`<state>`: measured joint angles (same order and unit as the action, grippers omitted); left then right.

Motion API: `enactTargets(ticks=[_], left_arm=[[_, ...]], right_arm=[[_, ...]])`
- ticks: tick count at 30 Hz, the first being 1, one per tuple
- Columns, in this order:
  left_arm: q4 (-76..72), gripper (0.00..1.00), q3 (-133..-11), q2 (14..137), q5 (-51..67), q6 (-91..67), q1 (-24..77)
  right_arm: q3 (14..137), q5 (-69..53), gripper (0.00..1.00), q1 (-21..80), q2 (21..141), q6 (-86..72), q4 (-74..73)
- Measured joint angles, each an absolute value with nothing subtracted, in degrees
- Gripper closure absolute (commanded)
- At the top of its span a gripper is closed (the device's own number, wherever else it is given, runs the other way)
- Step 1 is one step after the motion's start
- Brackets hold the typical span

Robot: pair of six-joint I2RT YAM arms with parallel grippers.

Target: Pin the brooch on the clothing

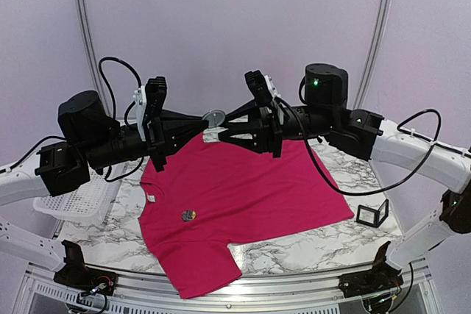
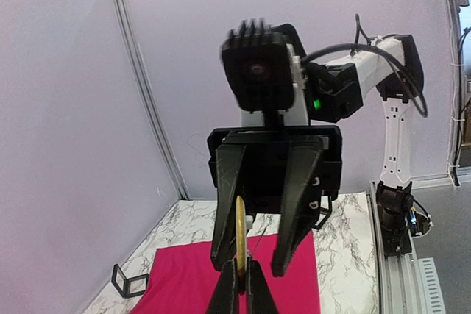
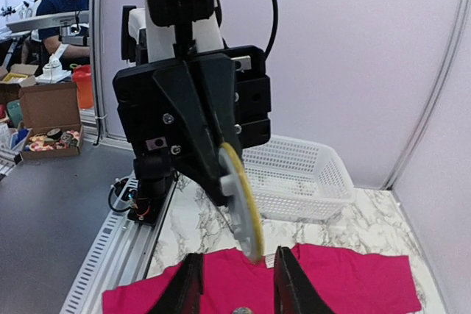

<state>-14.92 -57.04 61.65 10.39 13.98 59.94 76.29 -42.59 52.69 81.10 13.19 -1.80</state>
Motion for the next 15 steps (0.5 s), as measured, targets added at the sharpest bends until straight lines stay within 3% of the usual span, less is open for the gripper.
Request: enactTargets(ticks=[15], left_arm=[[-15.05,1.00,-56.40,61.25,13.15,14.61,59.94]], right_arm=[[75.83,-42.19,0.84,52.16,78.41,12.01,0.78]])
